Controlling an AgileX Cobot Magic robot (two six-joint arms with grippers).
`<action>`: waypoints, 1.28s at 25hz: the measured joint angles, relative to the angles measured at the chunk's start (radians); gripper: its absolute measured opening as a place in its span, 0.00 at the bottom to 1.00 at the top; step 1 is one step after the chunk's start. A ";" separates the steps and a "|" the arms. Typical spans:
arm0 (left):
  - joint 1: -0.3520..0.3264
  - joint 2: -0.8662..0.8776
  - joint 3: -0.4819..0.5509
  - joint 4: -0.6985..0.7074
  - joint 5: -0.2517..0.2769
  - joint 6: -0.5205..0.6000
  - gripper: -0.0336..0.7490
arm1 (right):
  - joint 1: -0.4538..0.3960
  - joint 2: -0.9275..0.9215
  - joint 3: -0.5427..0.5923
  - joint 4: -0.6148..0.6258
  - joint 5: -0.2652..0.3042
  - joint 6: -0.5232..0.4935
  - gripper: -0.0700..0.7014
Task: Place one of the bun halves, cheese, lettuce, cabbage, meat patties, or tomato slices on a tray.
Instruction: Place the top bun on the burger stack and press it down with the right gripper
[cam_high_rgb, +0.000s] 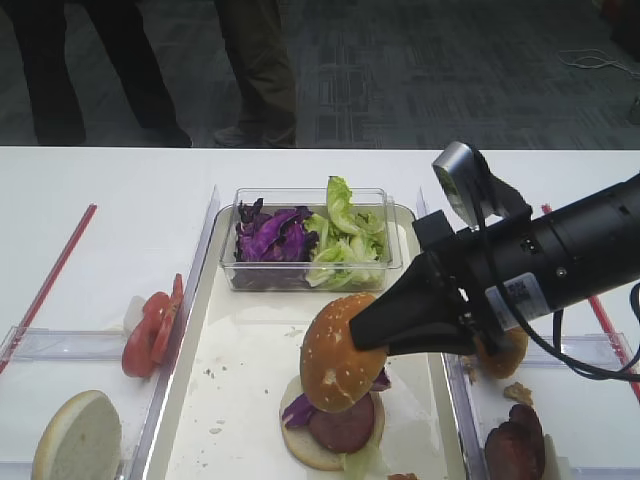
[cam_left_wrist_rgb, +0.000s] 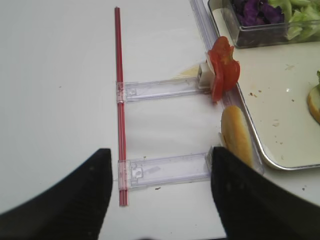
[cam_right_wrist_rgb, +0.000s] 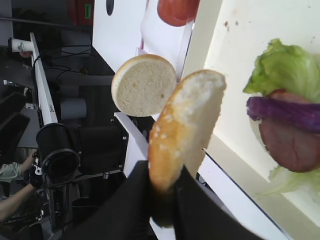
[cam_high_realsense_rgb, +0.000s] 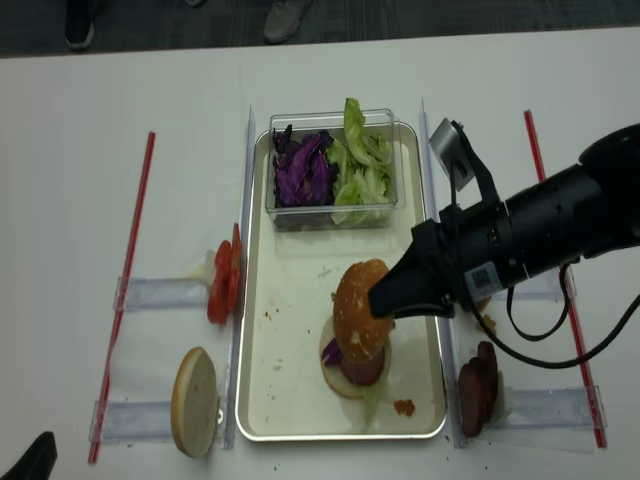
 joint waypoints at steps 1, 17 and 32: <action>0.000 0.000 0.000 0.000 0.000 0.000 0.57 | 0.000 0.008 0.000 0.003 0.000 -0.006 0.30; 0.000 0.000 0.000 0.000 0.000 0.000 0.57 | 0.066 0.103 0.000 0.104 -0.003 -0.088 0.30; 0.000 0.000 0.000 0.000 0.000 0.000 0.57 | 0.068 0.165 0.000 0.110 -0.009 -0.153 0.30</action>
